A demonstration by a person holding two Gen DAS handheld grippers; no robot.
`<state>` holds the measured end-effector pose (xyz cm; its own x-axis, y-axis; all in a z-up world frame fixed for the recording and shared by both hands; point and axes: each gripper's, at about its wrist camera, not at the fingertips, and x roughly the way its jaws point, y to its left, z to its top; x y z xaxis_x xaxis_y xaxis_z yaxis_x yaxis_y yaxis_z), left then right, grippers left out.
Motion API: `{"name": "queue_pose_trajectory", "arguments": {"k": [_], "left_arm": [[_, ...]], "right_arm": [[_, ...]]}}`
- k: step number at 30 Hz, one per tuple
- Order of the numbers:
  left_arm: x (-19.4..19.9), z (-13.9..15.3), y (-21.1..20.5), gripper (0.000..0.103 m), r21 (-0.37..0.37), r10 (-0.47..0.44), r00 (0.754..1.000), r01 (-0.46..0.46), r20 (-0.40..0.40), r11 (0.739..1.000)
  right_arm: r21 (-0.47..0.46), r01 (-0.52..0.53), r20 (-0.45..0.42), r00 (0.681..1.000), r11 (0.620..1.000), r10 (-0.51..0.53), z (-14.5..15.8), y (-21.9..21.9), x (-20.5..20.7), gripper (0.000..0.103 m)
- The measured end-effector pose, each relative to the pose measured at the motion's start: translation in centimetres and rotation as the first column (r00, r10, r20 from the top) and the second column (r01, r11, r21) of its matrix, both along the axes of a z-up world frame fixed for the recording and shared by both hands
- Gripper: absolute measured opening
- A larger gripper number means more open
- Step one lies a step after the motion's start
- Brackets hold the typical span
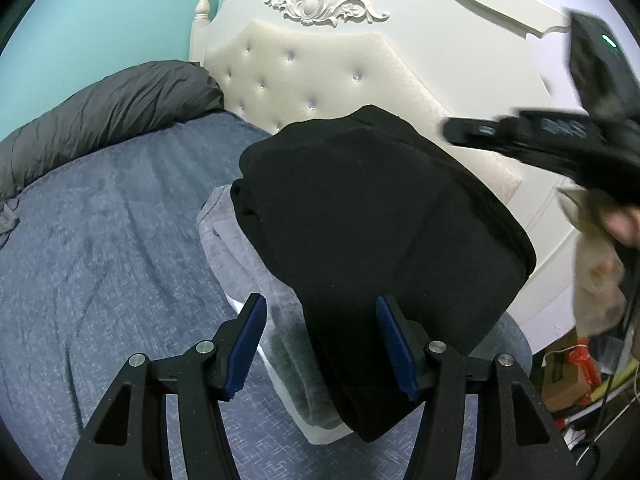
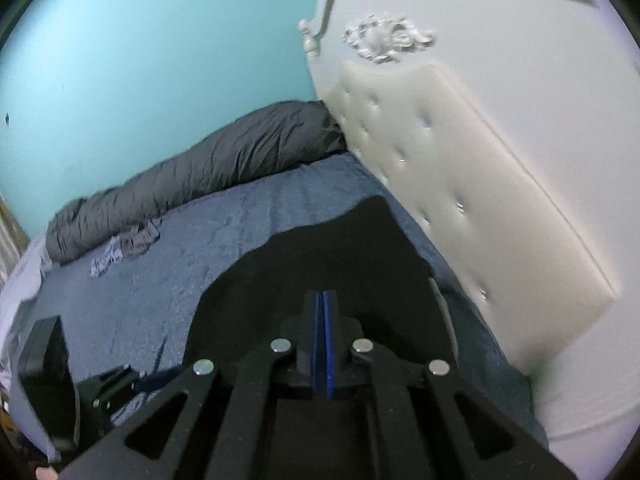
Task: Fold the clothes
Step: 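Press the sweatshirt flat on the stack with the right tool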
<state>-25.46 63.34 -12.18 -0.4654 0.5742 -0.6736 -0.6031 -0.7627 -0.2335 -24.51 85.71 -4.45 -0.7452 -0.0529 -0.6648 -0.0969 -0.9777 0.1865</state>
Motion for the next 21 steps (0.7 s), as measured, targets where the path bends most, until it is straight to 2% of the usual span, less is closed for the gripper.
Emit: {"name": "queue_pose_trajectory", "arguments": {"k": [6, 8, 14, 18, 21], "left_arm": [[-0.2, -0.4, -0.1, 0.061, -0.001, -0.008, 1.0, 0.008, 0.012, 1.0], [-0.3, -0.5, 0.0, 0.061, 0.002, -0.008, 1.0, 0.008, 0.02, 1.0], [0.1, 0.2, 0.3, 0.061, -0.017, -0.004, 1.0, 0.005, 0.023, 1.0], [0.2, 1.4, -0.4, 0.062, -0.017, 0.009, 1.0, -0.009, 0.009, 1.0], [0.3, 2.1, -0.9, 0.062, -0.014, 0.028, 0.999, -0.027, 0.016, 1.0]], "right_arm": [[-0.027, 0.067, 0.175, 0.983, 0.997, -0.061, -4.5, 0.4, -3.7, 0.0], [-0.023, 0.077, 0.184, 0.98, 0.997, -0.071, -5.4, 0.4, -3.9, 0.0], [-0.014, 0.102, 0.176, 0.98, 0.995, -0.098, -6.2, 0.8, -3.2, 0.0], [-0.035, 0.087, 0.085, 0.993, 0.996, -0.083, -4.1, 0.0, -1.4, 0.0], [-0.028, 0.098, 0.054, 0.994, 0.995, -0.097, -2.8, -0.1, 0.5, 0.002]]}}
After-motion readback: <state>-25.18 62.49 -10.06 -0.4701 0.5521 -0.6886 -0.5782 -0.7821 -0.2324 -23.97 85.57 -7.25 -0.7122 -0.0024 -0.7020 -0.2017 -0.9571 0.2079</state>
